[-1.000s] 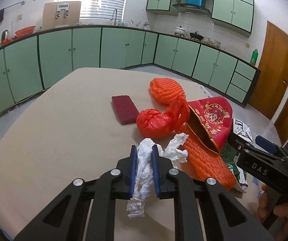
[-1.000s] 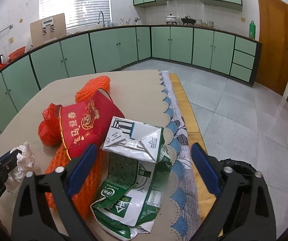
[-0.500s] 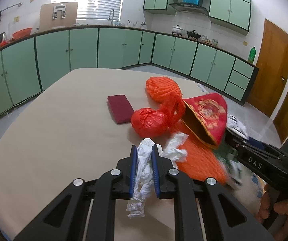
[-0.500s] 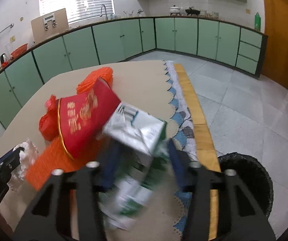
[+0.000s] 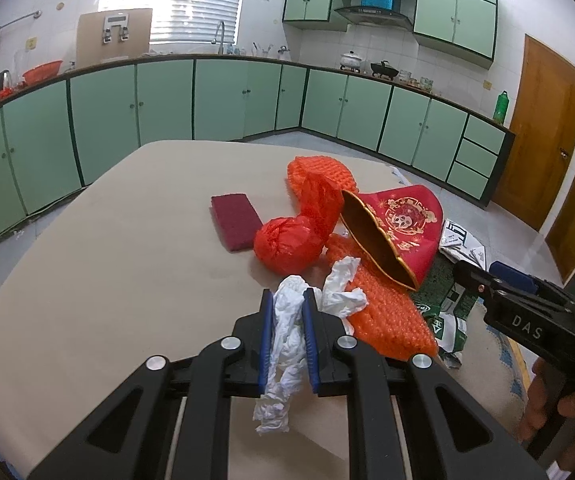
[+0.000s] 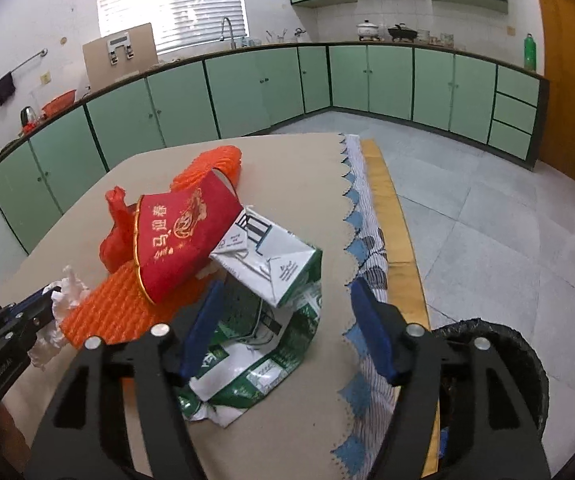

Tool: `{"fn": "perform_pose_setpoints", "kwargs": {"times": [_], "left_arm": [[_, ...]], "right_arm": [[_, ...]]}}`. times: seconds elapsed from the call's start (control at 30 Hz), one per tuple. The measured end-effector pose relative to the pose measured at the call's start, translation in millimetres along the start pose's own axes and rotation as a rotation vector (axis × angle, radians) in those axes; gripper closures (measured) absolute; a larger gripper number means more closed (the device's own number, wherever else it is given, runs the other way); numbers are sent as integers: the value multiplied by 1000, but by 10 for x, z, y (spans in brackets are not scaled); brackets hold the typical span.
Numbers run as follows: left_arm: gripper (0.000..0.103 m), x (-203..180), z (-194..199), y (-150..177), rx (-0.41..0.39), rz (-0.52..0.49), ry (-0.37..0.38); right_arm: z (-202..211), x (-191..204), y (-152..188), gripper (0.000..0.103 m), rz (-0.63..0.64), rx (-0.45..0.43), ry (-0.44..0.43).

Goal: Collect trash
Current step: 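Grasp the green-and-white wrapper with the right tool while the left tool holds the tissue, then carry the tissue and wrapper over the black bin and open both tools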

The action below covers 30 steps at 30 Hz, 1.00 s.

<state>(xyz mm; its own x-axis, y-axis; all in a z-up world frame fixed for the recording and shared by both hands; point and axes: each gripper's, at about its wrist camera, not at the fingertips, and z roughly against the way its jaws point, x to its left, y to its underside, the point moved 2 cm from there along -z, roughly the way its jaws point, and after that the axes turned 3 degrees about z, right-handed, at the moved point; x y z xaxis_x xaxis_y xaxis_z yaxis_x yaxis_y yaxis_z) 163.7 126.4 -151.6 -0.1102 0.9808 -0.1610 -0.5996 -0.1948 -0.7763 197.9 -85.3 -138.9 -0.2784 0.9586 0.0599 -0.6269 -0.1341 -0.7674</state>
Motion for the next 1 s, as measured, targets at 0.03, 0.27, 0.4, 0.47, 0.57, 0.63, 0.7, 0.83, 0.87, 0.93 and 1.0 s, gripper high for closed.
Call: {"fn": "perform_pose_setpoints", "kwargs": {"times": [0.03, 0.27, 0.4, 0.47, 0.57, 0.63, 0.7, 0.83, 0.87, 0.93, 1.0], "left_arm": [[88, -1, -3, 0, 1, 0, -1], [88, 4, -62, -21, 11, 1, -8], [88, 10, -94, -27, 16, 2, -11], [88, 0, -104, -30, 17, -1, -14], [88, -16, -111, -37, 17, -1, -16], [88, -31, -95, -53, 11, -2, -16], [88, -40, -80, -64, 4, -5, -16], [88, -77, -30, -99, -12, -10, -10], [88, -96, -13, -107, -16, -13, -7], [88, -126, 18, -119, -24, -17, -2], [88, -165, 55, -127, -31, -22, 6]], "right_arm": [[-20, -9, -7, 34, 4, 2, 0], [-204, -53, -54, 26, -7, 48, -70], [-247, -66, -26, 63, -16, 81, -120], [-198, -73, -18, 69, -18, 71, -131], [-89, -69, -7, 74, 4, 52, -124], [-19, -75, 1, 78, 7, 46, -133], [79, -96, 0, 83, 6, 39, -145], [235, -116, -6, 85, 34, 26, -139], [270, -125, -4, 85, 33, 25, -145], [331, -136, -1, 85, 33, 20, -149], [422, -156, 4, 85, 34, 10, -148]]}}
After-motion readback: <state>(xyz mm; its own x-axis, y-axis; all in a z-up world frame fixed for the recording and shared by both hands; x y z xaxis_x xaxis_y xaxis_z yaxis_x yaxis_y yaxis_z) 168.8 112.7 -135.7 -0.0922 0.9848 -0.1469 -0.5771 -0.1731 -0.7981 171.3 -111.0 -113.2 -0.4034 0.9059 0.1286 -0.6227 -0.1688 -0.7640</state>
